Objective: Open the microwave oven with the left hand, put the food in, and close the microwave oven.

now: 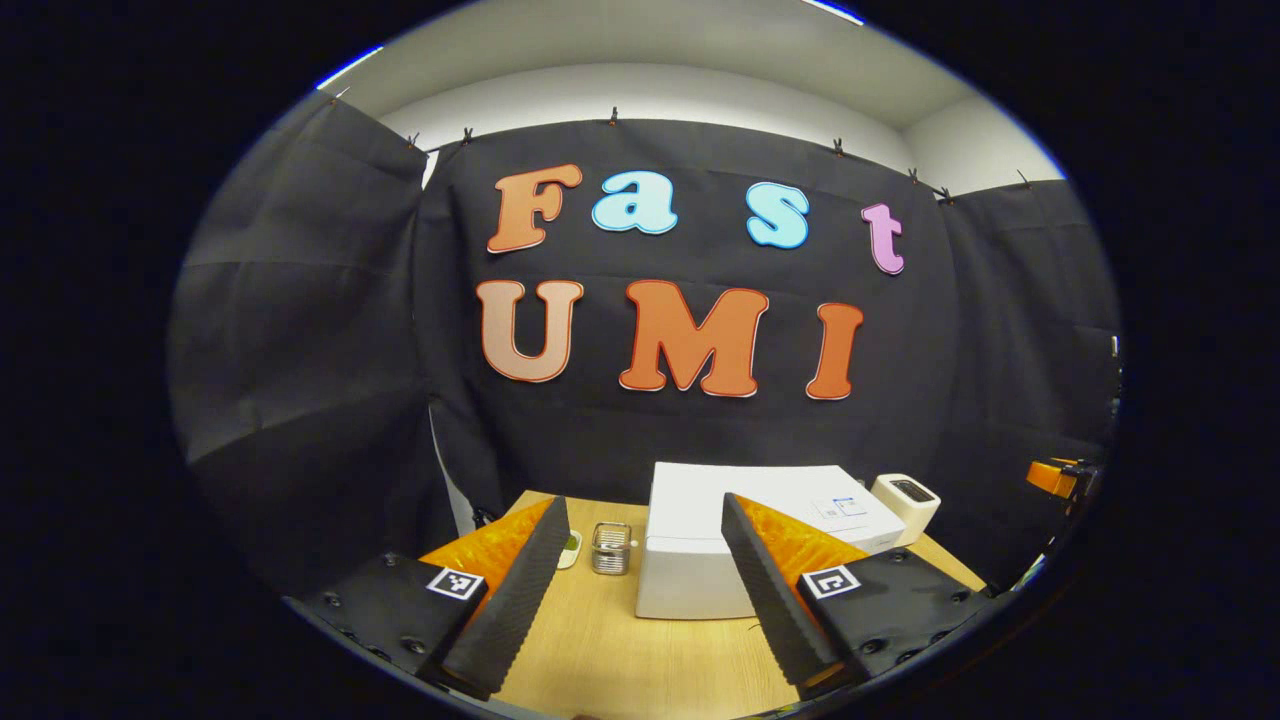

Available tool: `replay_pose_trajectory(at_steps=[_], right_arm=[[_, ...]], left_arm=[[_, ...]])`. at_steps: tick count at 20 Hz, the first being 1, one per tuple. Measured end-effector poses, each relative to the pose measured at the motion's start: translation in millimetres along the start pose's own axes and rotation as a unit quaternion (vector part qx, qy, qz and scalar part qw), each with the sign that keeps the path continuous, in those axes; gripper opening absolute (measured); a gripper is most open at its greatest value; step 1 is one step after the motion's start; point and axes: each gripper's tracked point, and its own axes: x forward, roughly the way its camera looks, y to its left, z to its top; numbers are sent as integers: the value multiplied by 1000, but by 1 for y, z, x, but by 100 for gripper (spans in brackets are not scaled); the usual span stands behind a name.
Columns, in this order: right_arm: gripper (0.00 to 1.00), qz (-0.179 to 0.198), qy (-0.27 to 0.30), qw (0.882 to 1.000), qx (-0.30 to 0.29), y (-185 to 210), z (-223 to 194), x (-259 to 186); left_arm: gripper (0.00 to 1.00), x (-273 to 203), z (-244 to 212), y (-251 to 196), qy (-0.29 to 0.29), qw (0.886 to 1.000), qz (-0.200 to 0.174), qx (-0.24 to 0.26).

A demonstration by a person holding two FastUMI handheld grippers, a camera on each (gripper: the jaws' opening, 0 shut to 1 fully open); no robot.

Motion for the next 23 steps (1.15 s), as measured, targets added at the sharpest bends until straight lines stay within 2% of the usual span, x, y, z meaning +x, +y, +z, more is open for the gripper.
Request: replay_pose_trajectory(at_steps=[4, 11, 23], right_arm=[[94, 6, -7, 1000, -9, 2, 11, -5], [95, 2, -25, 999, -25, 0, 24, -12], [95, -1, -31, 999, -44, -6, 22, -10]], left_arm=[[97, -11, 9, 9, -10, 1000, 14, 1], [98, -21, 22, 24, -30, 999, 35, 4], [100, -13, 19, 9, -29, 999, 27, 14]])
